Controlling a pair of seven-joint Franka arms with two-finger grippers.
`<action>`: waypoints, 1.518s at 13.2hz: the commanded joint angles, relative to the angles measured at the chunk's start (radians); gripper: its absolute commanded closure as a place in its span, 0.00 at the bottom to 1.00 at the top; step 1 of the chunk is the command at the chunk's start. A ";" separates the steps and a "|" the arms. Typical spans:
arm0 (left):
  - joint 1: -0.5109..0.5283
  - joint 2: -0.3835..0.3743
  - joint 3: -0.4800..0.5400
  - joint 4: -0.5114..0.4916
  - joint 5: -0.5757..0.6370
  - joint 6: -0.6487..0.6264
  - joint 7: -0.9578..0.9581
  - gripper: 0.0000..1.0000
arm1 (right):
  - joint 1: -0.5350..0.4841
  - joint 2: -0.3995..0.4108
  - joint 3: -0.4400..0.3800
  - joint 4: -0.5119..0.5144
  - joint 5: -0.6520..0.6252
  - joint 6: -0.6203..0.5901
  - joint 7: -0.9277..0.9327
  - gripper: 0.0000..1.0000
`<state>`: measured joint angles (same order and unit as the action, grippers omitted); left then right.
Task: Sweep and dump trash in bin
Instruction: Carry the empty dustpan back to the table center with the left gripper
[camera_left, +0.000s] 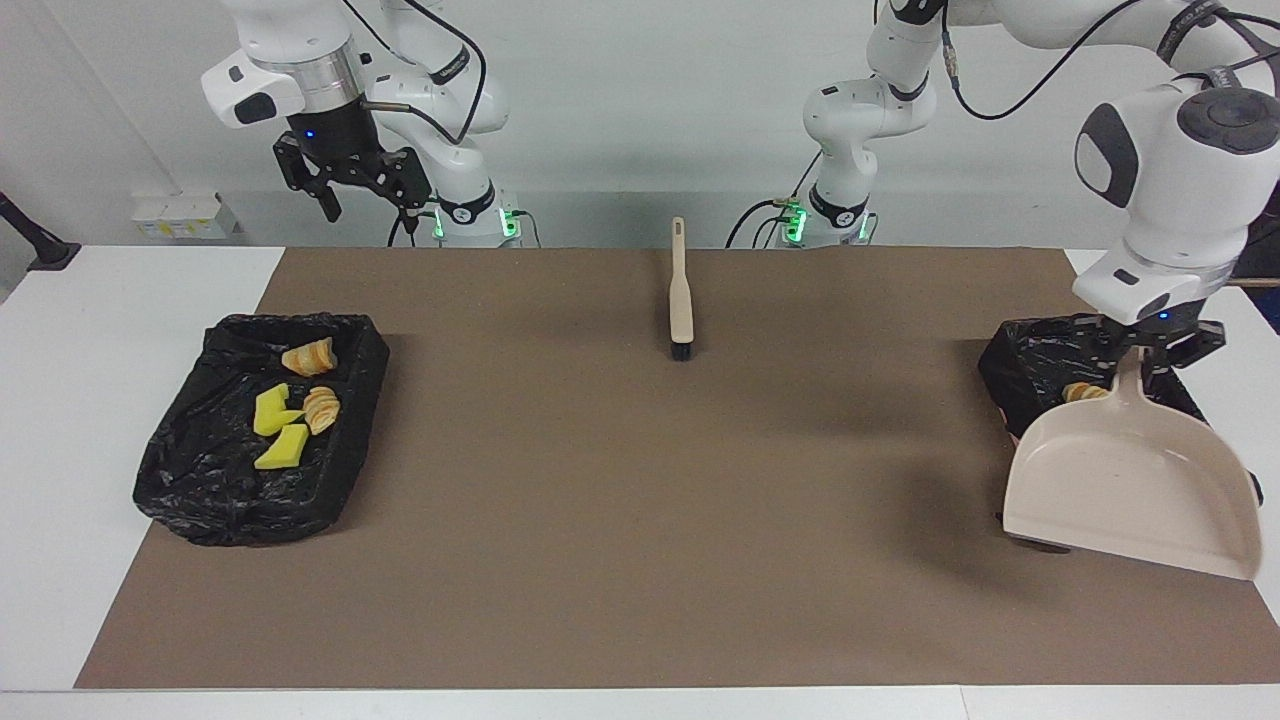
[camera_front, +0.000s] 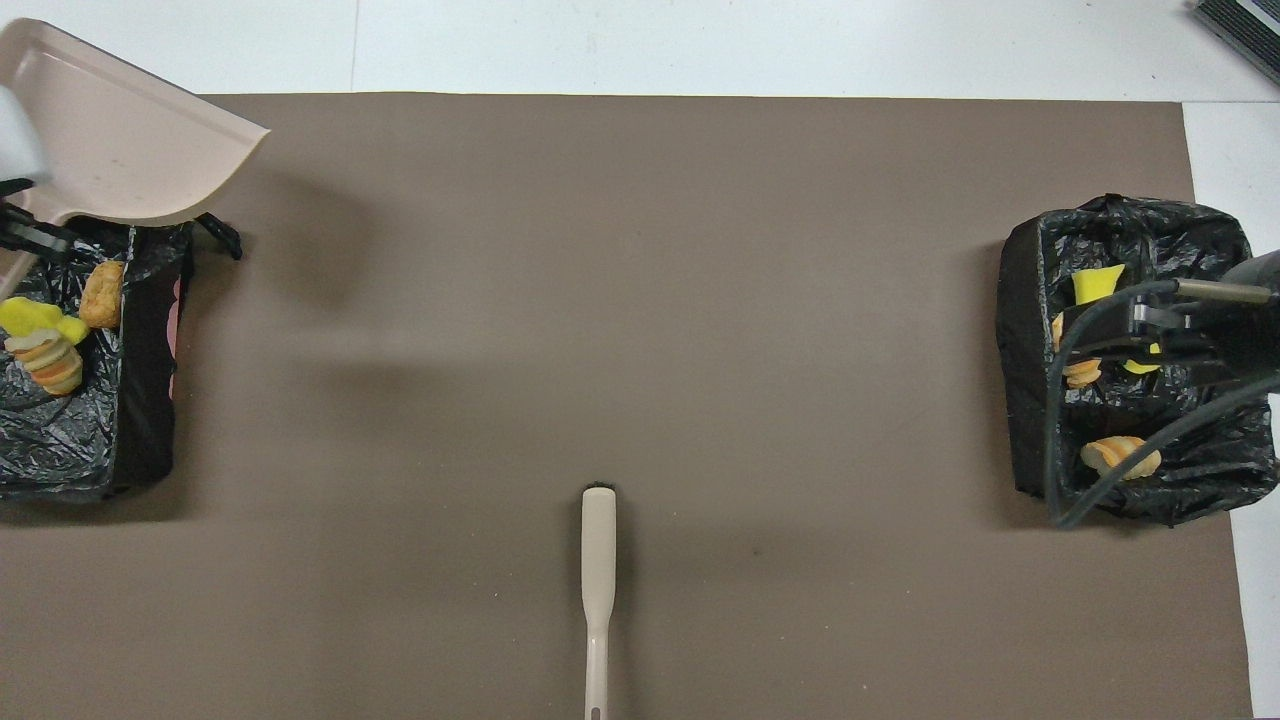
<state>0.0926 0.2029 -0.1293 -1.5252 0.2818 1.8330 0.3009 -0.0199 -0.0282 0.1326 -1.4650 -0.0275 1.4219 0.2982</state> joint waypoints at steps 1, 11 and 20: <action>-0.117 -0.074 0.014 -0.122 -0.104 0.002 -0.217 1.00 | -0.018 0.042 0.005 0.055 0.005 -0.018 -0.034 0.00; -0.628 0.090 0.013 -0.285 -0.257 0.386 -0.847 1.00 | -0.012 0.036 0.007 0.014 0.020 0.020 -0.050 0.00; -0.677 0.141 0.011 -0.316 -0.277 0.453 -0.914 0.94 | 0.000 -0.001 0.009 -0.041 0.020 0.020 -0.045 0.00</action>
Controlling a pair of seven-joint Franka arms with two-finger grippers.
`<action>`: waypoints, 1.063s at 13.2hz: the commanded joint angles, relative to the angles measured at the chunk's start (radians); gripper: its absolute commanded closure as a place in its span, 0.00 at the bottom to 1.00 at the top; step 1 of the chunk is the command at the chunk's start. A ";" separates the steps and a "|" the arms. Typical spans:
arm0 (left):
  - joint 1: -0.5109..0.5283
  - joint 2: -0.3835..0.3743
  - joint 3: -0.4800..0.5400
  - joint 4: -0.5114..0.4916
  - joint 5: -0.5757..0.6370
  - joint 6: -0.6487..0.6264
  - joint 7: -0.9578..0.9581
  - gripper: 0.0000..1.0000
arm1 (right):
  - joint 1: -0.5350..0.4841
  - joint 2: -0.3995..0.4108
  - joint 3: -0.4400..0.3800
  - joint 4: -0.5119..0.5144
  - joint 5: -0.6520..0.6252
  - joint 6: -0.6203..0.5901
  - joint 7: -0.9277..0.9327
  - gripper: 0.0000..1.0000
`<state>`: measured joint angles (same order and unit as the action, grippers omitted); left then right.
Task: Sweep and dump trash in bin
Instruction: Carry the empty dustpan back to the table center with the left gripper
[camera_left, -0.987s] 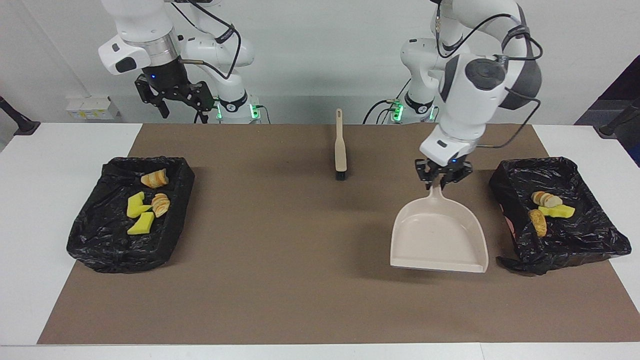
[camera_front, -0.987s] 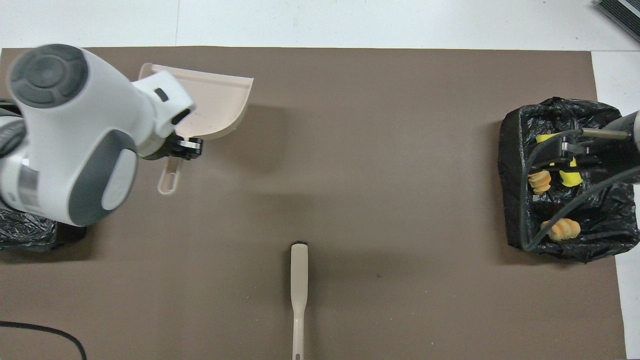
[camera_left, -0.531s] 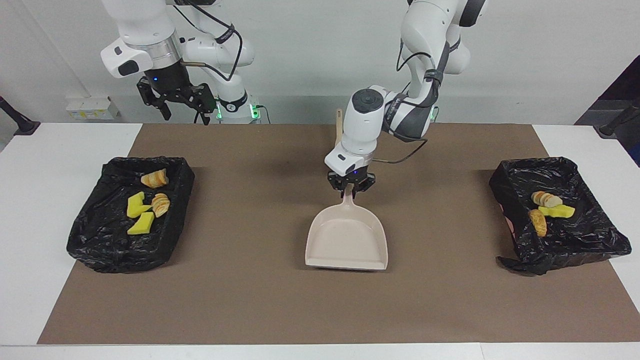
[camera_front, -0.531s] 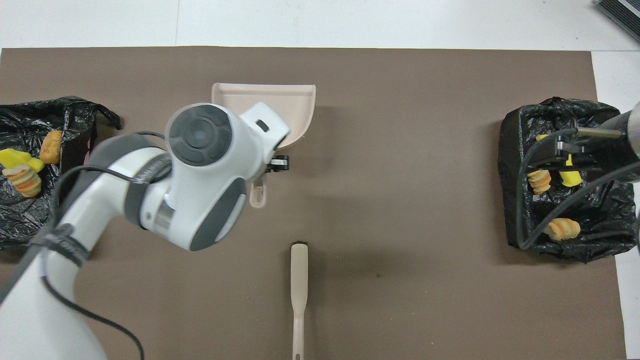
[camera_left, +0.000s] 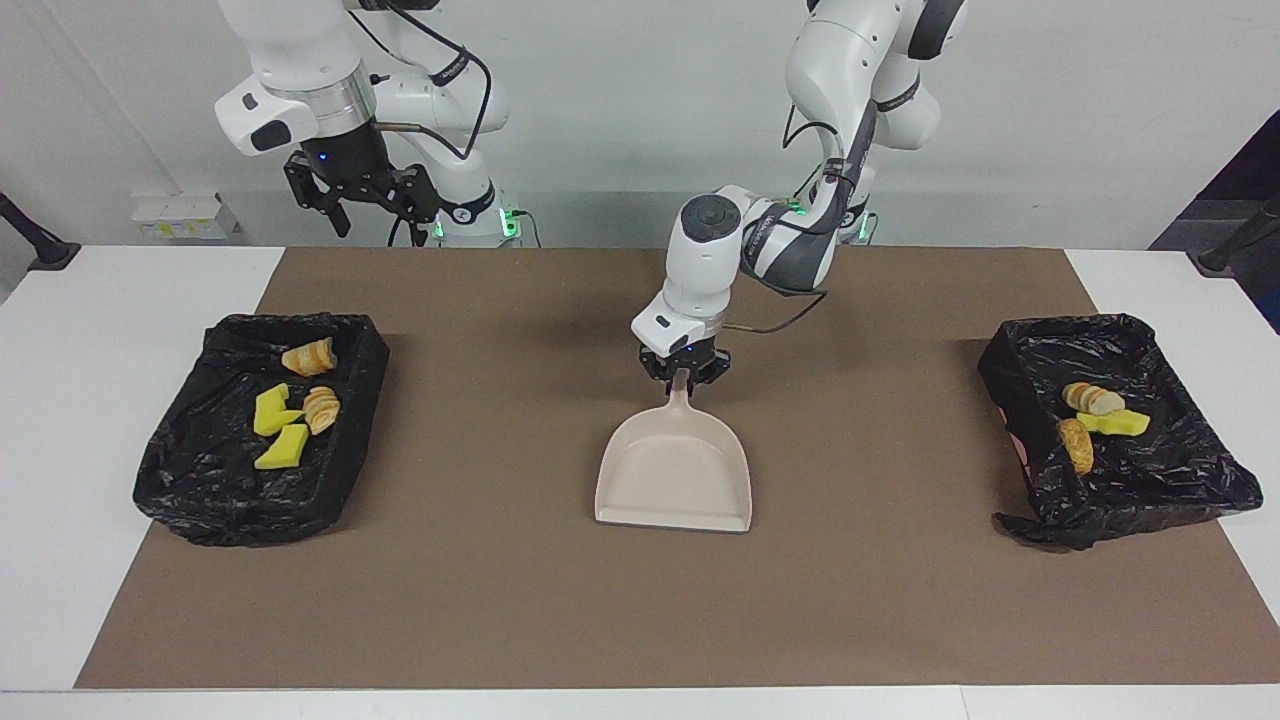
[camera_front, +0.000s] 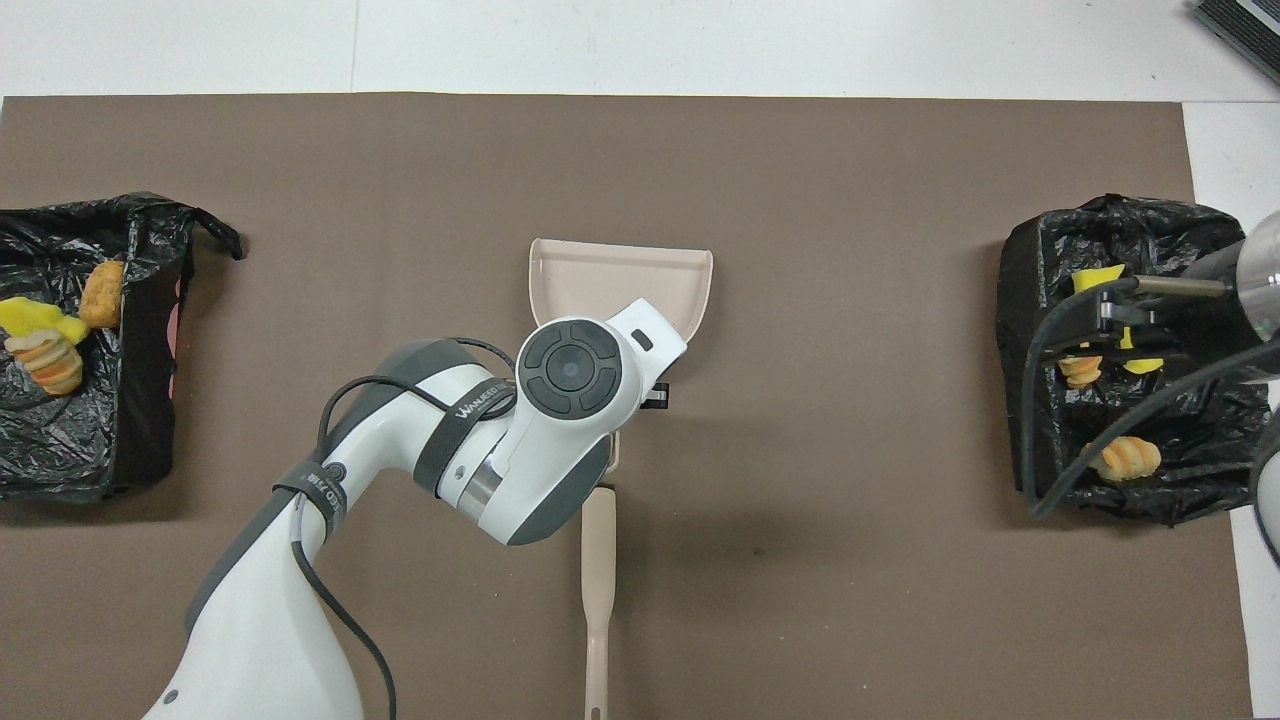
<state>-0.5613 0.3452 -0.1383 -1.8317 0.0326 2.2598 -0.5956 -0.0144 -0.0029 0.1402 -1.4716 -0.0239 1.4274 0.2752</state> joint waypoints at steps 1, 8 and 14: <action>-0.023 0.000 0.020 -0.009 -0.028 0.029 -0.021 0.34 | -0.006 -0.028 0.001 -0.036 0.016 0.012 -0.024 0.00; 0.145 -0.087 0.034 -0.001 -0.019 -0.078 0.023 0.00 | -0.002 -0.026 0.002 -0.035 0.015 0.016 -0.025 0.00; 0.375 -0.169 0.032 -0.008 -0.019 -0.282 0.342 0.00 | -0.007 -0.025 0.001 -0.035 0.015 0.044 -0.044 0.00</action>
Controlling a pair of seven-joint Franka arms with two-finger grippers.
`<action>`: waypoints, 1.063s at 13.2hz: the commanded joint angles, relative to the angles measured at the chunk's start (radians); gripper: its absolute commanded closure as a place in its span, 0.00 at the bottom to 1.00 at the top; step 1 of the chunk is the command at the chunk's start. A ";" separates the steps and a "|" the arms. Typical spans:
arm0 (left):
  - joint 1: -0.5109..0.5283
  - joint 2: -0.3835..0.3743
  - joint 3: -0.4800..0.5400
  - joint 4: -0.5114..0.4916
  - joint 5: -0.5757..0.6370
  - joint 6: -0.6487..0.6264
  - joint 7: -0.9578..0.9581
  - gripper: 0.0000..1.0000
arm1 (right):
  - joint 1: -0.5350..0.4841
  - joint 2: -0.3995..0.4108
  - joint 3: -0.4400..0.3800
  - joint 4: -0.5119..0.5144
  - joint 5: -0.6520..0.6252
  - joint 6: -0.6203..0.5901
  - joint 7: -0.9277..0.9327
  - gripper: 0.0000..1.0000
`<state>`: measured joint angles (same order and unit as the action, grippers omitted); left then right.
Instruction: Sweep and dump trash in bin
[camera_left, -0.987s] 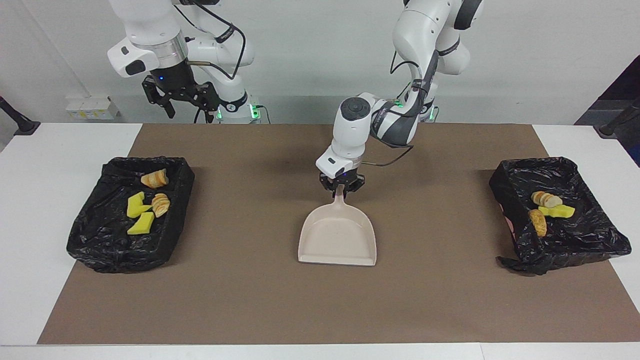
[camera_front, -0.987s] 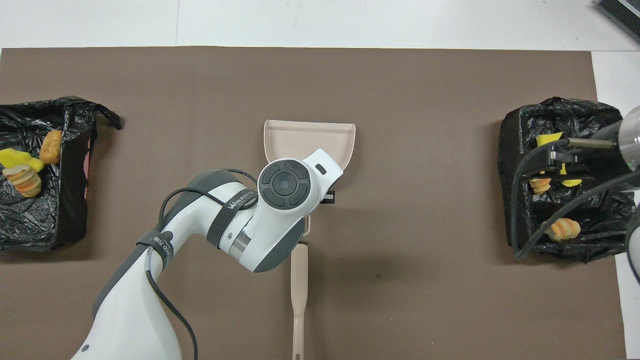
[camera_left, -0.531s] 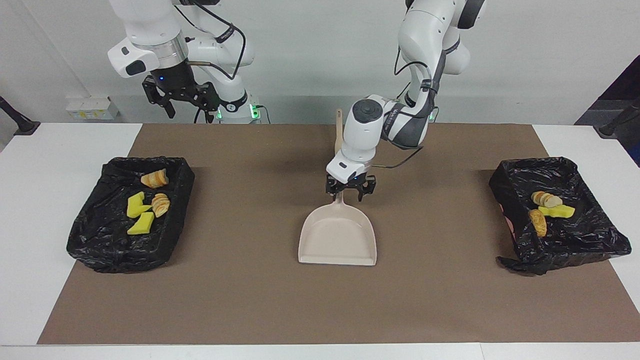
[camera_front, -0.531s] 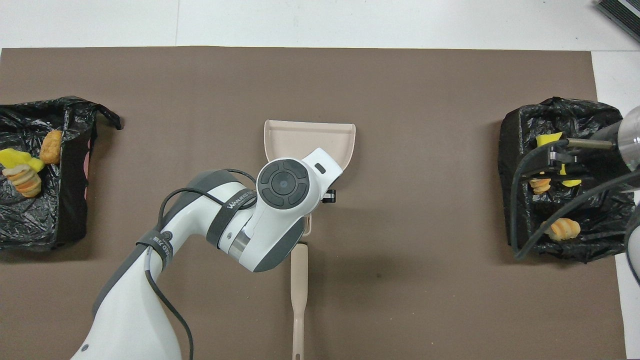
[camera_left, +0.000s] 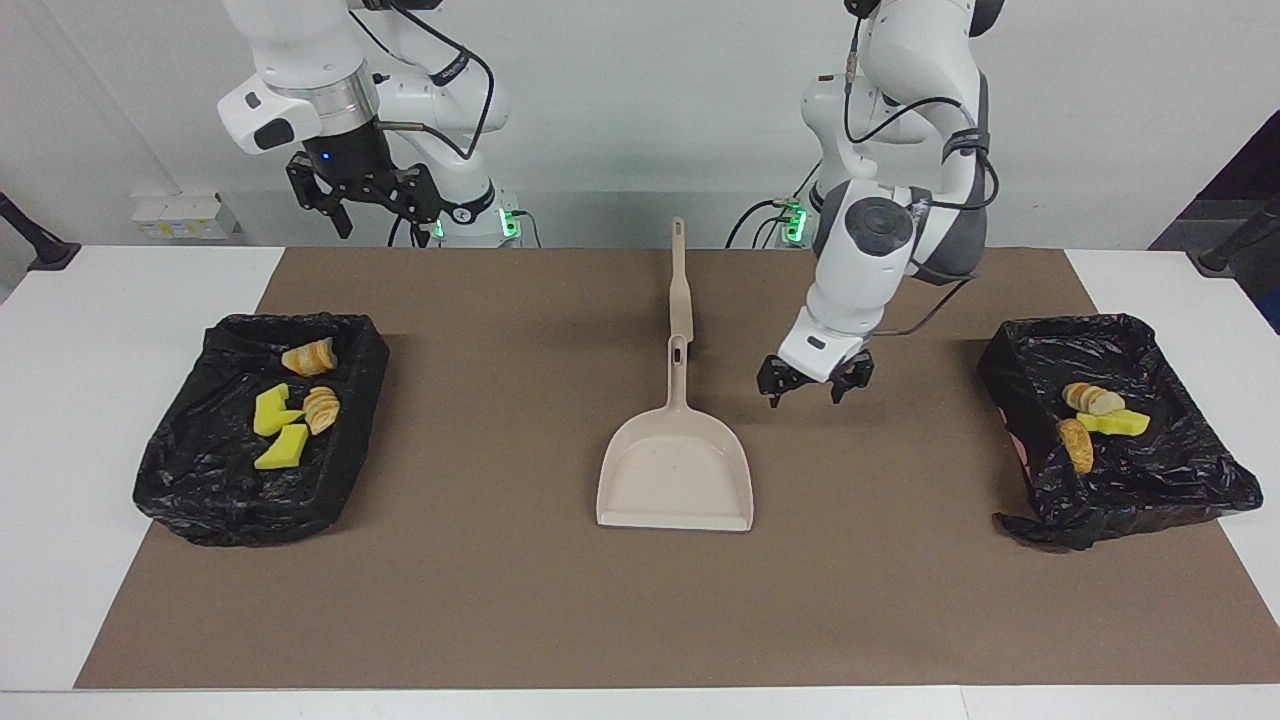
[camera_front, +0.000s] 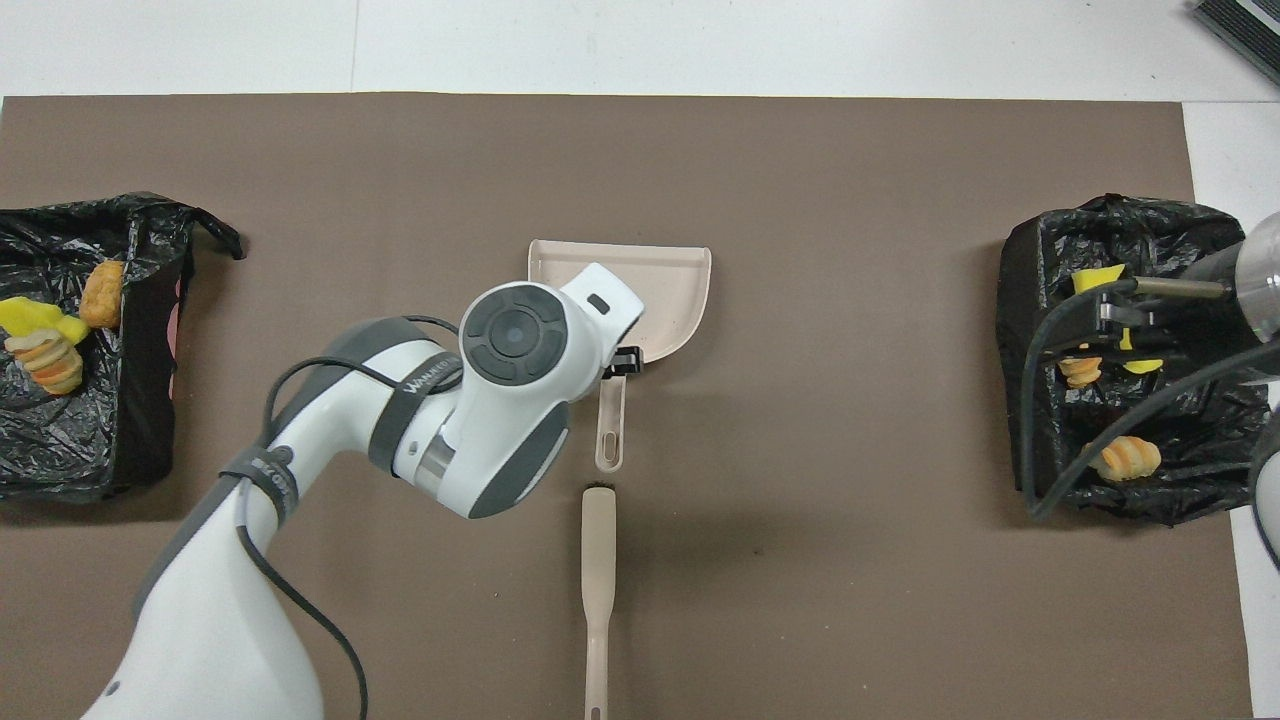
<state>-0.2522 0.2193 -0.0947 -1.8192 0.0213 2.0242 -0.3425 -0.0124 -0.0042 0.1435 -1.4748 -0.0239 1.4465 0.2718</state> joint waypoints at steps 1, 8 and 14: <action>0.108 -0.060 -0.010 -0.020 -0.007 -0.076 0.124 0.00 | -0.011 -0.023 -0.002 -0.032 0.015 0.025 -0.046 0.00; 0.304 -0.190 -0.007 0.147 -0.006 -0.359 0.310 0.00 | -0.009 -0.023 -0.001 -0.032 0.015 0.026 -0.046 0.00; 0.303 -0.228 -0.007 0.270 -0.012 -0.525 0.307 0.00 | -0.009 -0.023 -0.002 -0.032 0.015 0.026 -0.043 0.00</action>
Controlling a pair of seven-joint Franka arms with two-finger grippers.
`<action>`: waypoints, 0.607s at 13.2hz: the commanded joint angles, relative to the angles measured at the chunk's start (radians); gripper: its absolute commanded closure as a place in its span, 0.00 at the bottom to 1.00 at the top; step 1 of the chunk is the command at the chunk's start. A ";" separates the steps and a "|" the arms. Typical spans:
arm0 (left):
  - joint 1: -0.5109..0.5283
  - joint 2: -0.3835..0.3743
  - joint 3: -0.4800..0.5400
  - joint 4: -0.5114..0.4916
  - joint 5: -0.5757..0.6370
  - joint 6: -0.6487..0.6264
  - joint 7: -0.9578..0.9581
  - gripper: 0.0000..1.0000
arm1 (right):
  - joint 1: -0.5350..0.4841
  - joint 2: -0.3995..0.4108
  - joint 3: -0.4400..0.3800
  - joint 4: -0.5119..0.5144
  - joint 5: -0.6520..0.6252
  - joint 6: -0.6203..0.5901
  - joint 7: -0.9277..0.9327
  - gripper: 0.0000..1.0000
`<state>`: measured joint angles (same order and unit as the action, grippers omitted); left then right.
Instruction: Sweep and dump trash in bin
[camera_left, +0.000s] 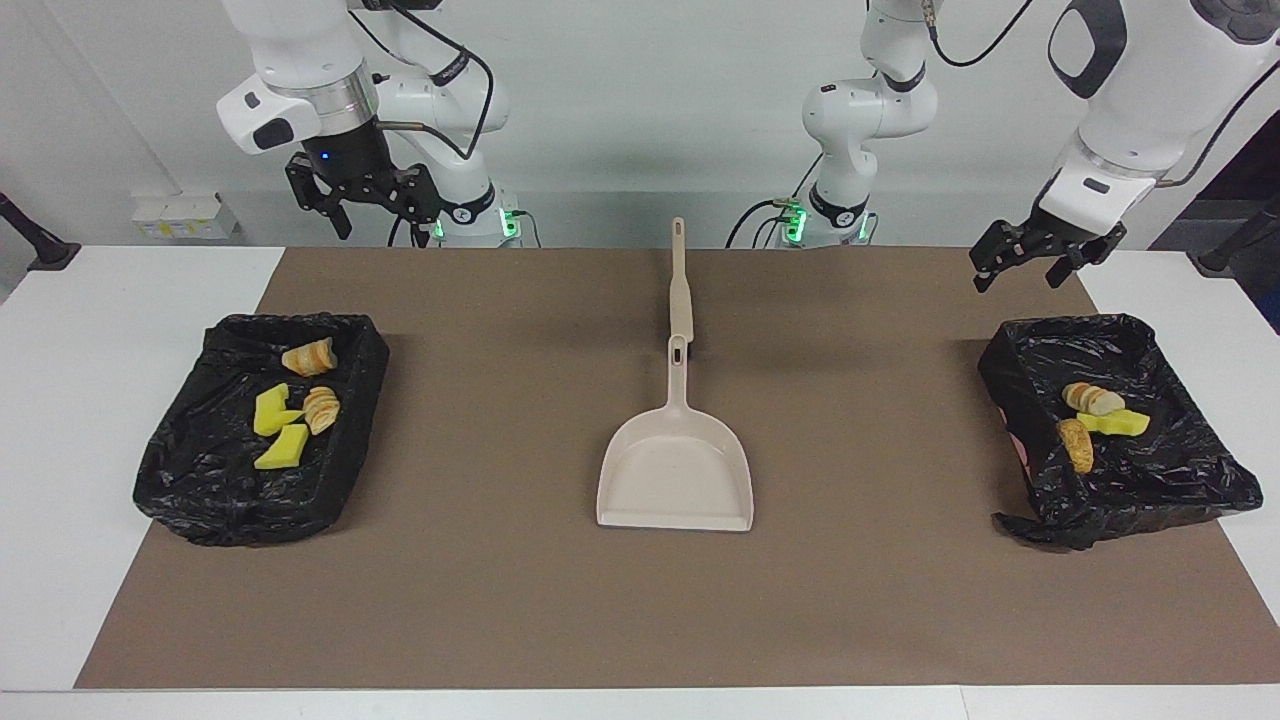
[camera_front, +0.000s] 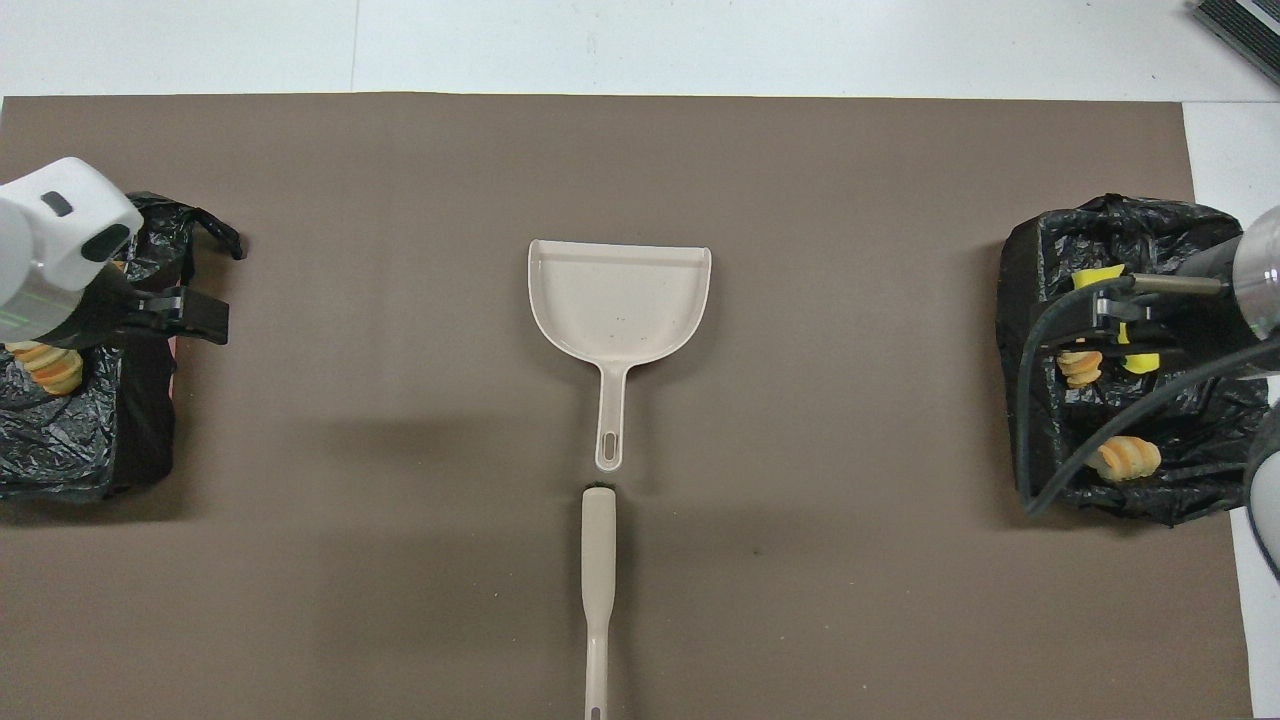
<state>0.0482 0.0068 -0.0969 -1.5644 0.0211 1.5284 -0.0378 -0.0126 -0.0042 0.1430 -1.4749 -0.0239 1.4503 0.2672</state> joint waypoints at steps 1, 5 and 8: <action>0.002 -0.037 -0.009 0.006 -0.013 -0.010 0.006 0.00 | -0.009 -0.022 -0.002 -0.031 0.015 0.022 -0.039 0.00; 0.001 -0.044 -0.007 -0.002 -0.015 -0.007 0.007 0.00 | -0.009 -0.022 -0.002 -0.030 0.015 0.024 -0.034 0.00; 0.002 -0.042 -0.007 0.000 -0.015 0.021 -0.002 0.00 | -0.009 -0.020 -0.002 -0.030 0.015 0.024 -0.032 0.00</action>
<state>0.0480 -0.0258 -0.1052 -1.5584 0.0201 1.5318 -0.0380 -0.0126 -0.0042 0.1429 -1.4751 -0.0239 1.4516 0.2672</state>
